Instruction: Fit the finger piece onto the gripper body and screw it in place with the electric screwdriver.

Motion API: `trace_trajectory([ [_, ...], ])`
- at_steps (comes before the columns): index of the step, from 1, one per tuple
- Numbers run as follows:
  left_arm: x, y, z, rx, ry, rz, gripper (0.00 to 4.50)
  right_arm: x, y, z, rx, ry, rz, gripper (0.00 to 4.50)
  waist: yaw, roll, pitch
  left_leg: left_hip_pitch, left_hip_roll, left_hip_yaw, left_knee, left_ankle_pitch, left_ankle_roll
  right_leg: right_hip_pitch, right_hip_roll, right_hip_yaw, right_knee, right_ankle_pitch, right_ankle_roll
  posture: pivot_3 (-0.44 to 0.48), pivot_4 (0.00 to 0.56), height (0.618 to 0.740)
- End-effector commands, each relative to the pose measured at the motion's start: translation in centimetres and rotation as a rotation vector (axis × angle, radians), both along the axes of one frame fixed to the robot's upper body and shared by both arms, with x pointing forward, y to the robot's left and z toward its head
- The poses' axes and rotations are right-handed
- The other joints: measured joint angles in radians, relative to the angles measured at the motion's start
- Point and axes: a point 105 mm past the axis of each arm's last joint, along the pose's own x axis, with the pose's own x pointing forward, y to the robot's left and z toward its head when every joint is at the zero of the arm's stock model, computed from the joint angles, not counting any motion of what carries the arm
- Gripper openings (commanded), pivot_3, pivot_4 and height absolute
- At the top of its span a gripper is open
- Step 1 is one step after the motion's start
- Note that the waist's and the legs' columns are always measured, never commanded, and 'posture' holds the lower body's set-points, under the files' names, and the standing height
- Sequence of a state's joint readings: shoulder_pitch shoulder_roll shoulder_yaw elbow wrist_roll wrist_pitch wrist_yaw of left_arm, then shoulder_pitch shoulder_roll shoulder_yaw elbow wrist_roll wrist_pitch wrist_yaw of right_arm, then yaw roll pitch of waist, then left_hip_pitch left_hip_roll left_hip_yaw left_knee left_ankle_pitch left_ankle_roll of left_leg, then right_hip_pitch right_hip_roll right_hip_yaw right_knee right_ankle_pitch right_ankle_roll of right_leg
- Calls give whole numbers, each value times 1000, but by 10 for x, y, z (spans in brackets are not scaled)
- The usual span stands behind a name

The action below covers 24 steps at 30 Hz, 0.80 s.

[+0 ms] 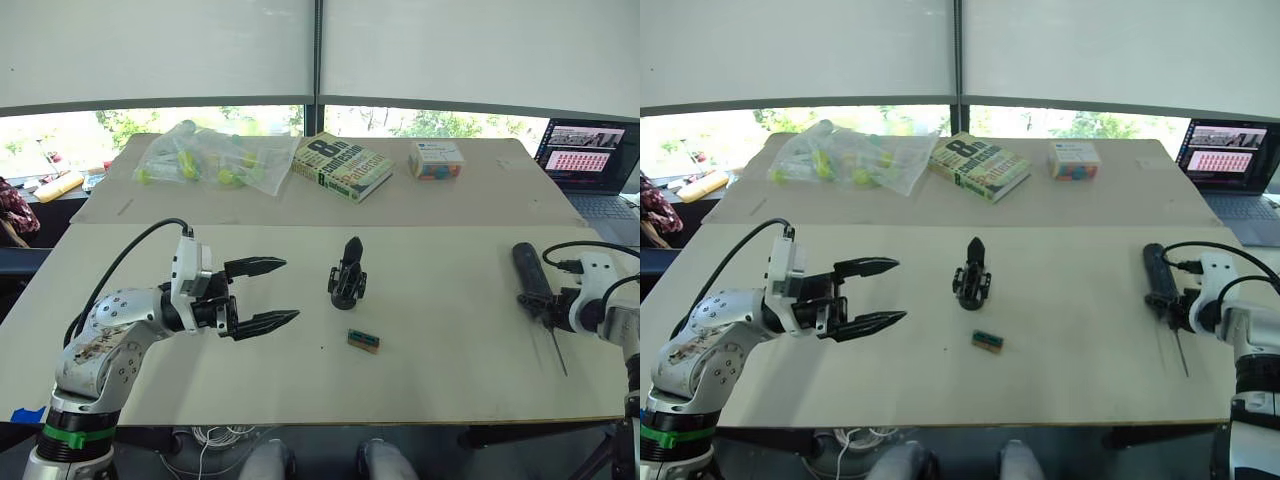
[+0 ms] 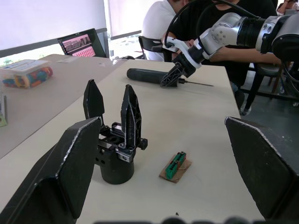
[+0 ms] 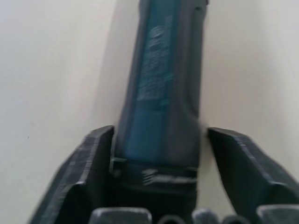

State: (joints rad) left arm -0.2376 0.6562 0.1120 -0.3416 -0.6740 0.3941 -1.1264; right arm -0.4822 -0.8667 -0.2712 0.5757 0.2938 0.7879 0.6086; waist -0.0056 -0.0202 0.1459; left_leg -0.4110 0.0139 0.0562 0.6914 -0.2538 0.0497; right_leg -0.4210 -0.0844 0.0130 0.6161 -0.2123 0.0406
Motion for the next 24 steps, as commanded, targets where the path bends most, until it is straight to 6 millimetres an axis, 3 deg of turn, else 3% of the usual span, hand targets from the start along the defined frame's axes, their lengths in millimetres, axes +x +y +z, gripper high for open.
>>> trace_trajectory([
  [1, -4, -4, 7, 1, -29, -46, 4500, -2, -3, 29, -16, -76, 5, 1966, 1, 0, 0, 0, 0, 0, 0, 0, 0, 0, 0, 0, 0, 0, 0, 0, 150, 740],
  [4, -6, -4, 5, 7, -23, -60, 4500, -3, 15, 57, 8, -180, 108, 1967, 1, 1, 0, -1, 0, 0, 0, 0, 0, -1, 0, 0, 0, 0, 0, 0, 150, 740],
  [6, -7, -2, 3, 16, -19, -65, 4500, -12, 43, 74, 42, -227, 239, 1967, 1, 5, 2, -2, 0, 0, 0, 0, 0, -2, 0, 0, 0, 0, 0, 0, 150, 740],
  [8, -7, 0, 0, 22, -17, -62, 4500, -26, 66, 78, 56, -221, 327, 1967, -1, 8, 3, -3, 1, 0, 0, 0, 0, -3, 1, 0, 0, 0, 1, 0, 150, 740],
  [11, -6, 3, -6, 34, -14, -46, 4500, -50, 94, 63, 58, -168, 406, 1967, 2, 8, 3, -3, 2, -1, 0, 0, 0, -3, 2, 0, 0, 0, 1, 0, 150, 740],
  [16, -6, 3, -14, 40, -17, -32, 4500, -77, 123, 34, 46, -121, 445, 1967, 16, 7, 4, -3, 2, -1, 1, 0, 0, -2, 1, 0, 0, 0, 1, 0, 150, 740],
  [24, -2, 3, -14, 38, -24, -24, 4500, -84, 121, 11, -57, -61, 500, 1967, 15, 7, 4, -4, 0, 0, 2, -1, 1, -2, 0, 0, -2, 1, 2, 0, 150, 740],
])
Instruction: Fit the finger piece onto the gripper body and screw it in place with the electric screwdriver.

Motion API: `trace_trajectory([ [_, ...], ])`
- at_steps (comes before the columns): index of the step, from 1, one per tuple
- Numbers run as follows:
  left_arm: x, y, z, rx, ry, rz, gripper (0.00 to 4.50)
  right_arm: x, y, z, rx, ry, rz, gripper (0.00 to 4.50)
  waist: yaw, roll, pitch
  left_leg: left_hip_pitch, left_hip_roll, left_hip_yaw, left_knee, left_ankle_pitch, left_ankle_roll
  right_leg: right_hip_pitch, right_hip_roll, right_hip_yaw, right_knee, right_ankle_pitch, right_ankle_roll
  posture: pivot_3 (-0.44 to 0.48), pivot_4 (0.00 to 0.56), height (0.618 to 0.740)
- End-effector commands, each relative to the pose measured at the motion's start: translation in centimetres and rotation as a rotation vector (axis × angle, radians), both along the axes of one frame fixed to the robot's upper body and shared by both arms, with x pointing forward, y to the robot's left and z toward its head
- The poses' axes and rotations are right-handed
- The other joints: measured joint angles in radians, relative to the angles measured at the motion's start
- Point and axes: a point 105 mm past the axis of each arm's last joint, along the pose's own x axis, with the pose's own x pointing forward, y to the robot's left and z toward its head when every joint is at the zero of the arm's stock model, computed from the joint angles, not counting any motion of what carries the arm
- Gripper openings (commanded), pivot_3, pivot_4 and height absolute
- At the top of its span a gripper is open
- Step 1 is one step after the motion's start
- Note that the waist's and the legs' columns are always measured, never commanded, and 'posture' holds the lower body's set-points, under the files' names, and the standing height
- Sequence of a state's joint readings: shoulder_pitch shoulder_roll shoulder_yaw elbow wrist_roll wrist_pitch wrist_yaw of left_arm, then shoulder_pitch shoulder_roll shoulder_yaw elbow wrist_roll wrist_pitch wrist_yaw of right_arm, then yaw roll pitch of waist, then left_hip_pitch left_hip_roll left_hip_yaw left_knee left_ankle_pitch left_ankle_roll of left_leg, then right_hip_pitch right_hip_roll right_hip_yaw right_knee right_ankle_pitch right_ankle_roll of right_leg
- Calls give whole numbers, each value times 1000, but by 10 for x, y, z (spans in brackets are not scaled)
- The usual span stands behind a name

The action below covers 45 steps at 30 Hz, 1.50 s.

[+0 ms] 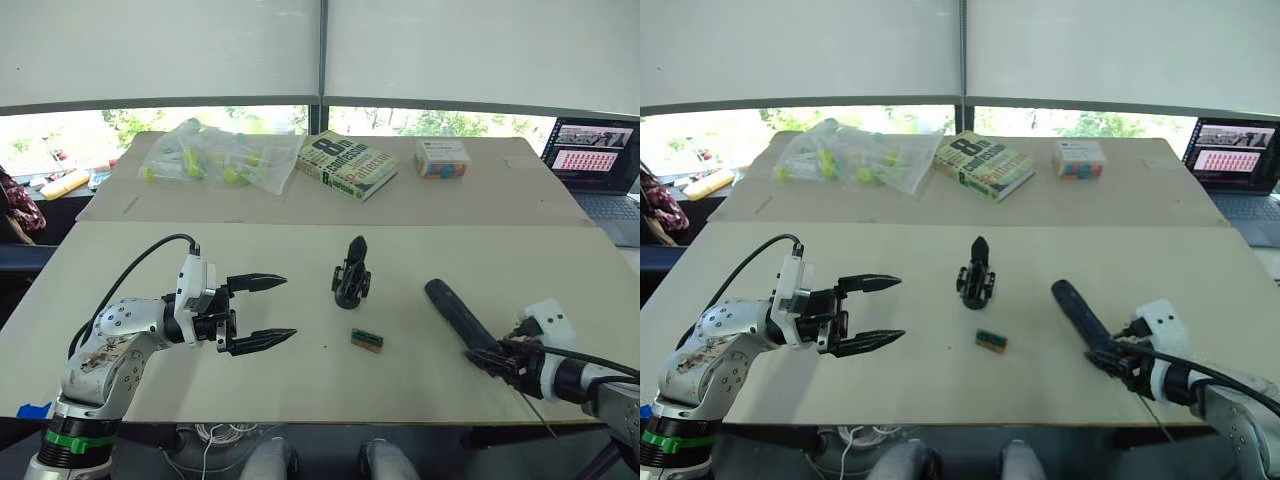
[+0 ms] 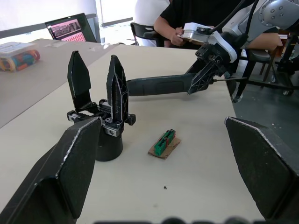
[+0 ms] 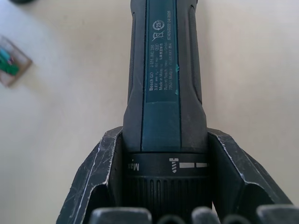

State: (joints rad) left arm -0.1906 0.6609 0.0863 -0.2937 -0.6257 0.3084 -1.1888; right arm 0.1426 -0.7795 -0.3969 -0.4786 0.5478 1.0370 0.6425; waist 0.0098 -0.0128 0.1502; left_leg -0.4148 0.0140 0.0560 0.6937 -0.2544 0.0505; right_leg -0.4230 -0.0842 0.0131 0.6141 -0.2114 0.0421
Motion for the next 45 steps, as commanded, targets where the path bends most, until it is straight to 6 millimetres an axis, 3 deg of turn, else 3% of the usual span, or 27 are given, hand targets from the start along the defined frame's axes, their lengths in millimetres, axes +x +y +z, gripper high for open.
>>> trace_trajectory([
  [1, 2, -2, 5, -3, -34, -3, 4500, 8, -2, 7, -58, -60, 34, 1967, 0, 0, 0, 0, 0, 0, 0, 0, 0, 0, 0, 0, 0, 0, 0, 0, 150, 740],
  [7, 4, -4, 6, 1, -42, -15, 4500, 14, -3, -5, -23, -1, 69, 1967, -3, -1, 0, 1, 1, 0, 0, 0, 0, 0, 2, 0, 0, 0, -1, 0, 150, 740],
  [9, 6, -4, 7, 3, -47, -16, 4500, 18, -8, -6, -32, 16, 80, 3025, -5, -1, 1, 1, 1, 0, 0, 0, 0, 1, 2, 0, 0, 1, -1, 0, 150, 740],
  [13, 5, -5, 7, 4, -40, -24, 4500, 22, -12, 2, -47, 31, 108, 4398, -4, -2, 1, 2, 1, 0, 1, 0, 0, 1, 3, 1, 0, 1, -2, 0, 150, 740],
  [14, 5, -6, 7, 2, -34, -27, 4500, 23, -12, 7, -47, 38, 120, 4460, -4, -2, 1, 2, 1, 0, 1, 0, 0, 1, 3, 1, 0, 1, -2, 0, 150, 740],
  [17, 3, -7, 5, 7, -26, -39, 4500, 22, -7, 20, -37, 91, 158, 4460, -3, -1, 1, 1, 1, 0, 1, 0, 0, 1, 3, 1, 0, 1, -2, 0, 150, 740],
  [25, 0, -14, 2, 21, -29, -93, 4500, 17, -13, 47, -270, 326, 241, 4460, -3, -1, 1, 1, 2, 0, 0, 0, 0, 0, 2, 0, -1, 2, -2, 0, 150, 740],
  [29, -2, -18, -1, 18, -20, -108, 4500, 14, -6, 48, -304, 431, 265, 4460, -3, -1, 1, 0, 2, 0, 0, 0, 0, -1, 2, 0, -1, 1, -2, 0, 150, 740],
  [36, -10, -19, -6, 15, -8, -111, 4500, 34, 4, 39, -391, 436, 263, 4460, -5, -1, 1, -1, 2, 0, 1, 0, 0, -2, 1, 0, -1, 2, -2, 0, 150, 740],
  [45, -20, -23, -14, 55, -8, -163, 4500, 43, 0, 23, -449, 511, 256, 4460, 0, -1, 1, -1, 1, 0, 1, 0, 0, -2, 0, 0, -1, 2, -2, 0, 150, 740],
])
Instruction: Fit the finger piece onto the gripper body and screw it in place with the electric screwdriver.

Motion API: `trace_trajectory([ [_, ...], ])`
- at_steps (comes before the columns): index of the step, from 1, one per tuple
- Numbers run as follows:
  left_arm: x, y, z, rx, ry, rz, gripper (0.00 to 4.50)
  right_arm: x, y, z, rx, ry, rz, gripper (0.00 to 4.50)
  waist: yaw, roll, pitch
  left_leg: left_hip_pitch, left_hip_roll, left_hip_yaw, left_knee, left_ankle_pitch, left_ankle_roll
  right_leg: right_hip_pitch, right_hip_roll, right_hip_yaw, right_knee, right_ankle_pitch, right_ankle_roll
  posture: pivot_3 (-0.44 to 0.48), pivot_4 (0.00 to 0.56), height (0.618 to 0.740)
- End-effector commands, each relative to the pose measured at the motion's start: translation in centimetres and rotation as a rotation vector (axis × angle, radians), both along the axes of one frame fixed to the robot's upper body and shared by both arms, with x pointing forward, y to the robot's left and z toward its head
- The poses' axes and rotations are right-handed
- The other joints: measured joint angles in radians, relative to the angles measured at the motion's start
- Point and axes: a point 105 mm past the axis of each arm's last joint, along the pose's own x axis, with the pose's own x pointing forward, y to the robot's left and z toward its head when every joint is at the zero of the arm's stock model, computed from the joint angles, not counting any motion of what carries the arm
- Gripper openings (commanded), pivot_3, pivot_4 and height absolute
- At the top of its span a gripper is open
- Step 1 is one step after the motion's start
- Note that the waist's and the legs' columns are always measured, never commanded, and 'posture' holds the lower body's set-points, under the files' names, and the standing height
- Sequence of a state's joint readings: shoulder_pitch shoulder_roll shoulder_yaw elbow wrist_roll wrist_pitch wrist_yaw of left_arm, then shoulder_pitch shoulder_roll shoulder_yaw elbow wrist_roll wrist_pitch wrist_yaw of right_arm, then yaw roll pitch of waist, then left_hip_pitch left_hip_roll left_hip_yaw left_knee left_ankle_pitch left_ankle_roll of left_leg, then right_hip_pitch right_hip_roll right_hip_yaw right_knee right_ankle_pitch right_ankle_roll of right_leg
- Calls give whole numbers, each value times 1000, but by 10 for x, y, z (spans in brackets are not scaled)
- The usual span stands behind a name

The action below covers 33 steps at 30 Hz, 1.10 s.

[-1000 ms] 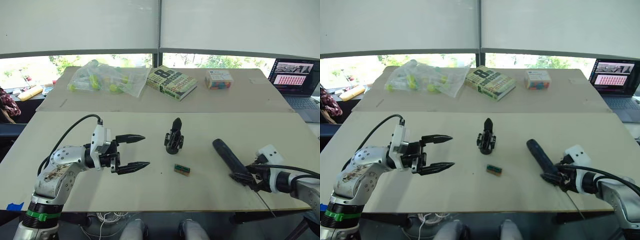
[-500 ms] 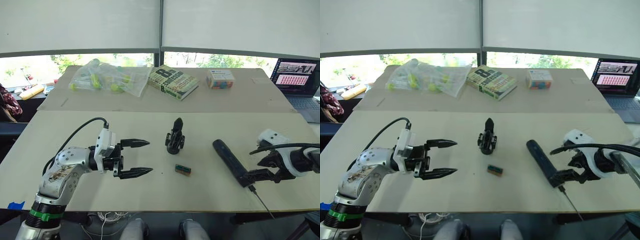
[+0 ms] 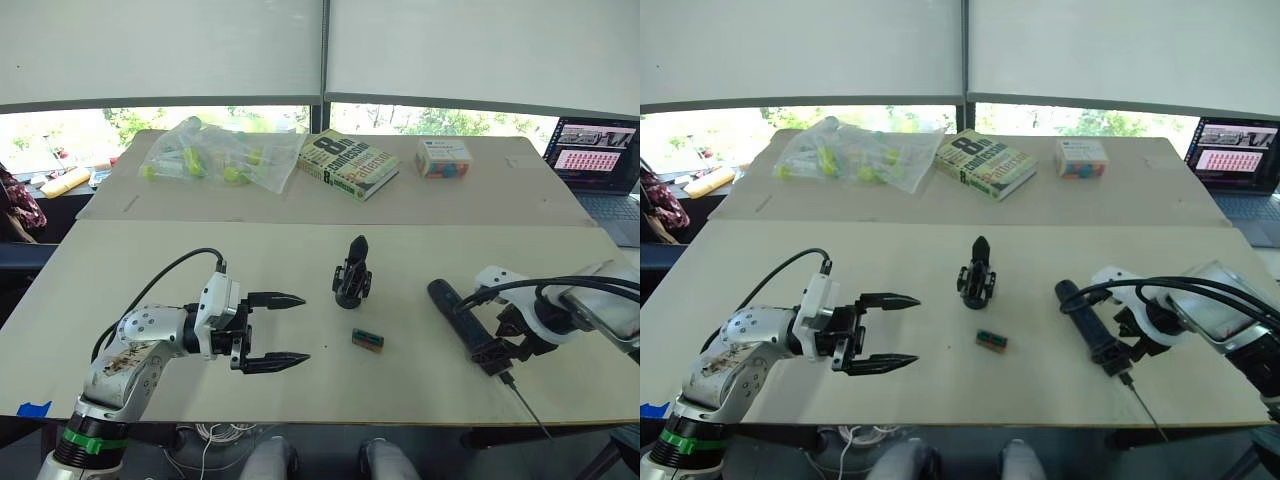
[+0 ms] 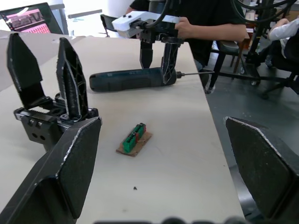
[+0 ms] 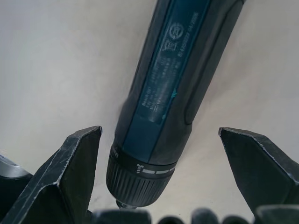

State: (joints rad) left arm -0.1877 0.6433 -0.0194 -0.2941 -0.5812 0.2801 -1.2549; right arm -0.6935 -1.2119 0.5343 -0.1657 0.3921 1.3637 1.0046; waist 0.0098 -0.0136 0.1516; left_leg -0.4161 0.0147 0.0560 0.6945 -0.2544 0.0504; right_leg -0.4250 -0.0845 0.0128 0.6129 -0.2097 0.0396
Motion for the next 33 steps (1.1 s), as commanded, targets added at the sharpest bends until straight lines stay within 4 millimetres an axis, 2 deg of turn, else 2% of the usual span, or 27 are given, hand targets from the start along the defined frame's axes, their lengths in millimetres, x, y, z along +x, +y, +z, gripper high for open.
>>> trace_trajectory([
  [1, -9, -4, 4, 5, -41, -31, 4500, 6, -8, 4, -43, -10, -4, 4460, -1, 0, 0, 0, 0, 0, 0, 0, 0, 0, 0, 0, 0, 0, 0, 0, 150, 740],
  [6, -13, -4, 0, 0, -30, -20, 4500, 1, -8, -6, -55, 60, -8, 4460, -1, 0, 0, 0, 0, 0, 0, 0, 0, 0, 0, -1, 1, 0, 0, 0, 150, 740],
  [9, -13, -4, 0, -5, -32, -6, 4500, 2, -9, -12, -63, 75, -28, 3629, -1, 0, 0, 0, 0, 0, 0, 0, 0, 0, 0, -1, 1, 0, 0, 0, 150, 740],
  [14, -15, -4, 1, -8, -32, 5, 4500, 5, -12, -17, -67, 95, -54, 1955, -3, -2, -1, 1, 1, 0, 0, 0, 0, 1, 0, -1, 0, 0, 0, 0, 150, 740],
  [18, -13, -1, 1, -5, -33, 19, 4500, 11, -15, -11, -38, 61, -73, 1924, -3, -2, -1, 1, 1, 0, 0, 0, 0, 1, 0, -1, 0, 0, 0, 0, 150, 740],
  [23, -8, 2, 3, 13, -39, 5, 4500, 21, -16, 25, 151, -33, -191, 1924, -3, -1, 1, 1, 0, 0, 1, 0, 0, 1, 0, 0, 1, 1, -1, 0, 150, 740],
  [26, -4, 4, 5, 21, -41, -7, 4500, 25, -21, 55, 285, -136, -246, 1924, -1, 2, 2, 0, 0, 0, 0, 0, 0, -1, 0, -1, 1, 1, -1, 0, 150, 740],
  [28, -3, 6, 4, 32, -36, -14, 4500, 20, -21, 80, 412, -183, -262, 1924, 1, 3, 3, 0, 0, 0, 0, 0, 0, -1, 0, -1, 2, 1, -1, 0, 150, 740],
  [30, -2, 8, 2, 41, -31, -18, 4500, 11, -21, 103, 513, -240, -232, 1924, 6, 4, 3, 0, 0, 0, -1, 0, 0, -1, 1, -1, 2, 1, 0, 0, 150, 740],
  [33, 2, 13, -1, 58, -19, -9, 4500, 9, -14, 137, 653, -432, -123, 1924, 3, 4, 3, 0, 0, 0, -1, -1, 1, 0, 0, -2, 1, 1, 0, 0, 150, 740],
])
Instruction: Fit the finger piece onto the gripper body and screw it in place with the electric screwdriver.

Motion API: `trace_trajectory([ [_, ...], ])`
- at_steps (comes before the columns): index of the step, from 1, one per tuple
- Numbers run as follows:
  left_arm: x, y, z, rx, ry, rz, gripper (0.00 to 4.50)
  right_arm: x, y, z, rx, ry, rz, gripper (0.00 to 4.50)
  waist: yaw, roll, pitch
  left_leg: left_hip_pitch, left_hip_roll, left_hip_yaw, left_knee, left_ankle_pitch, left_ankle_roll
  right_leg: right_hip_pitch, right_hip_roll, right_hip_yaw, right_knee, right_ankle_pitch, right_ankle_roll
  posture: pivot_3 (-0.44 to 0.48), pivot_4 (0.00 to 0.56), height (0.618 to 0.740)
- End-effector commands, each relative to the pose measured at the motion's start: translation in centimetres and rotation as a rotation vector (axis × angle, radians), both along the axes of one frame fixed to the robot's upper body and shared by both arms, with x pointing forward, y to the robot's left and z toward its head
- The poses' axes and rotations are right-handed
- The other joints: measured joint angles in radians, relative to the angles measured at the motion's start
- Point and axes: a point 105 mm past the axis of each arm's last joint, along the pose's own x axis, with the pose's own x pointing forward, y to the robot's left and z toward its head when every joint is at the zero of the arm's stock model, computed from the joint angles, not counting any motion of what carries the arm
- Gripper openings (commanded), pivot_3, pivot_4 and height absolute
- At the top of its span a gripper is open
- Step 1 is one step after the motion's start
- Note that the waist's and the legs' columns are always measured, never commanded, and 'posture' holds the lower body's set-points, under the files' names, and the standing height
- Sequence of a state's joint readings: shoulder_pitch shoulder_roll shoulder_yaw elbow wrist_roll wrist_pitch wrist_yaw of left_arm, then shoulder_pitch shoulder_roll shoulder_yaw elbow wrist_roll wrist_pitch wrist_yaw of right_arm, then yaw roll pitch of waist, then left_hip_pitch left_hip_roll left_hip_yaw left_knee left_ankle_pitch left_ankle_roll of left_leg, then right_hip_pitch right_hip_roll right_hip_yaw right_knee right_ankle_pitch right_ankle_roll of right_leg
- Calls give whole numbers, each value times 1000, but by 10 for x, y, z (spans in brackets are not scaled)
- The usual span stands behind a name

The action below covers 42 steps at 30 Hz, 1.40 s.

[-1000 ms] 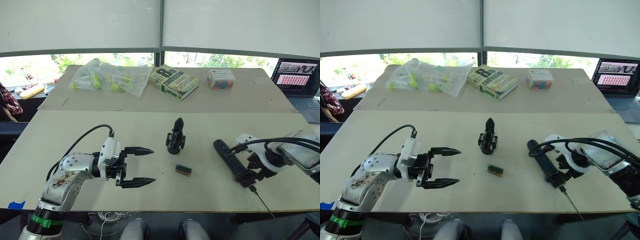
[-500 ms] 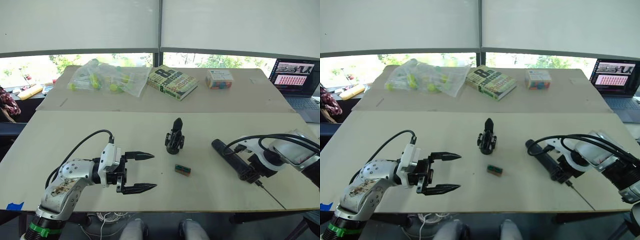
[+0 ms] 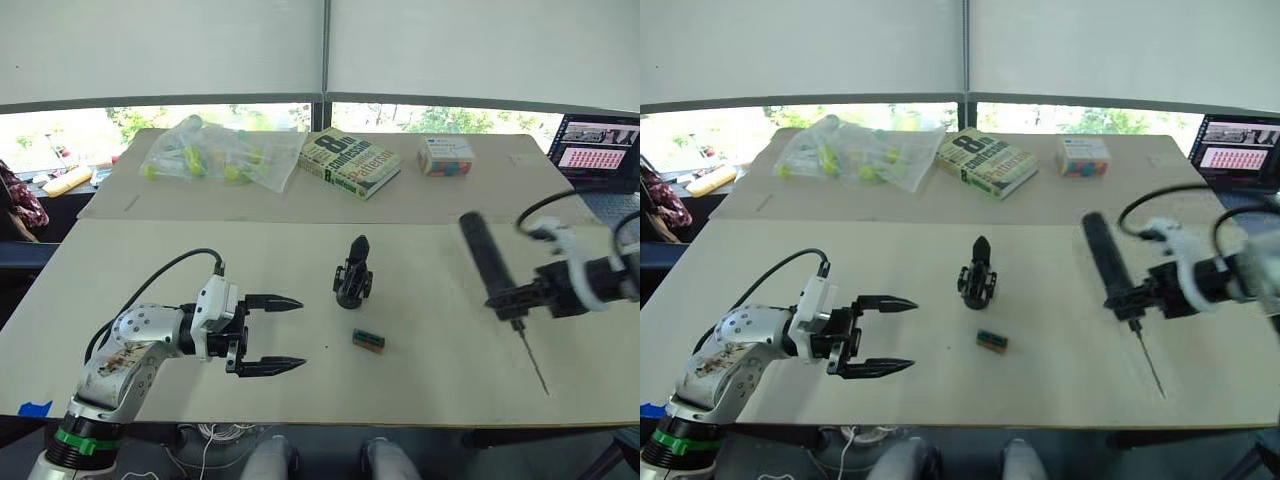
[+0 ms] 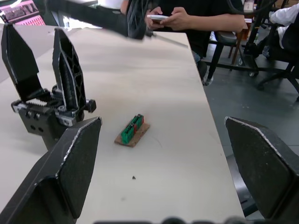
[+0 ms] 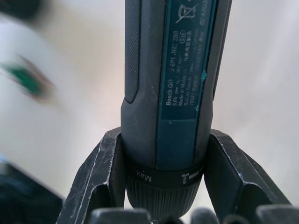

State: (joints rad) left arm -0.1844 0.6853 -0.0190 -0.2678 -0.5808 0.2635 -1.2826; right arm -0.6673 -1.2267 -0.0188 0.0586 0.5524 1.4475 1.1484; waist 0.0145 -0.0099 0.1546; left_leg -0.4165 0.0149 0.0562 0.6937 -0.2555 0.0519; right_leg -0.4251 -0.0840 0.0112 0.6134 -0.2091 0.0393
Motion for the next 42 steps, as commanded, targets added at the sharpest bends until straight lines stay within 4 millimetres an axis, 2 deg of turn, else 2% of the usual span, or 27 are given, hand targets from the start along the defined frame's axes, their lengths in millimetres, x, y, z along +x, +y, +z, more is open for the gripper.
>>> trace_trajectory([
  [1, 4, 7, 0, 33, -23, -1, 4500, -7, 15, 57, 138, -329, 120, 1924, -5, 0, 0, 0, 0, 0, 0, 0, 0, 0, 0, 0, 0, 0, 0, 0, 150, 740],
  [4, 6, 16, -10, 95, 5, -5, 4500, -29, 41, 74, 271, -493, 281, 1924, -9, 0, 0, 0, 0, 0, 1, 0, 0, 0, 1, 1, 1, 1, 1, 0, 150, 740],
  [7, 6, 27, -24, 171, 31, -33, 4500, -37, 70, 66, 247, -709, 368, 1924, -10, 0, 0, 1, 3, 0, 1, 0, 0, 1, 5, 2, 2, 1, 1, 0, 150, 740],
  [9, 7, 28, -27, 176, 38, -39, 4500, -44, 90, 55, 282, -736, 423, 1924, -9, 0, 0, 2, 3, 0, 1, 0, 0, 1, 6, 2, 2, 1, 1, 0, 150, 740],
  [13, 13, 20, -31, 157, 27, -33, 4500, -50, 118, 41, 347, -852, 467, 1924, -4, 0, 0, 1, 3, 0, 1, 0, 0, 0, 4, 2, 3, 1, 1, 0, 150, 740],
  [15, 18, 14, -33, 136, 13, -10, 4500, -48, 128, 41, 391, -968, 441, 1924, -2, 0, 0, 1, 2, 0, 2, 0, 0, 1, 3, 2, 2, 1, 1, 0, 150, 740],
  [17, 23, 6, -37, 118, 0, 13, 4500, -54, 139, 37, 448, -999, 489, 1924, -2, 0, 0, 1, 1, 0, 2, 0, 0, 1, 3, 2, 2, 1, 1, 0, 150, 740],
  [23, 39, -20, -50, 85, -18, 77, 4500, -54, 150, 30, 470, -1113, 557, 1924, -3, 0, 0, 1, 0, 0, 2, 0, 0, 1, 2, 2, 3, 1, 2, 0, 150, 740],
  [28, 56, -40, -57, 49, -18, 131, 4500, -46, 152, 22, 465, -1148, 524, 1924, -4, 0, 0, 2, 0, 0, 3, 0, 0, 2, 3, 2, 4, 1, 2, 0, 150, 740],
  [35, 50, -57, -67, 54, 27, 62, 4500, -47, 155, 8, 461, -1129, 567, 1924, -5, 0, 0, 2, 0, 0, 3, 0, 0, 1, 5, 2, 6, 1, 1, 0, 150, 740],
  [42, 40, -66, -77, 66, 56, 25, 4500, -44, 146, -5, 424, -1121, 560, 1924, -5, 0, 0, 3, 1, 0, 3, 0, -1, 1, 5, 3, 6, 1, 1, 0, 150, 740],
])
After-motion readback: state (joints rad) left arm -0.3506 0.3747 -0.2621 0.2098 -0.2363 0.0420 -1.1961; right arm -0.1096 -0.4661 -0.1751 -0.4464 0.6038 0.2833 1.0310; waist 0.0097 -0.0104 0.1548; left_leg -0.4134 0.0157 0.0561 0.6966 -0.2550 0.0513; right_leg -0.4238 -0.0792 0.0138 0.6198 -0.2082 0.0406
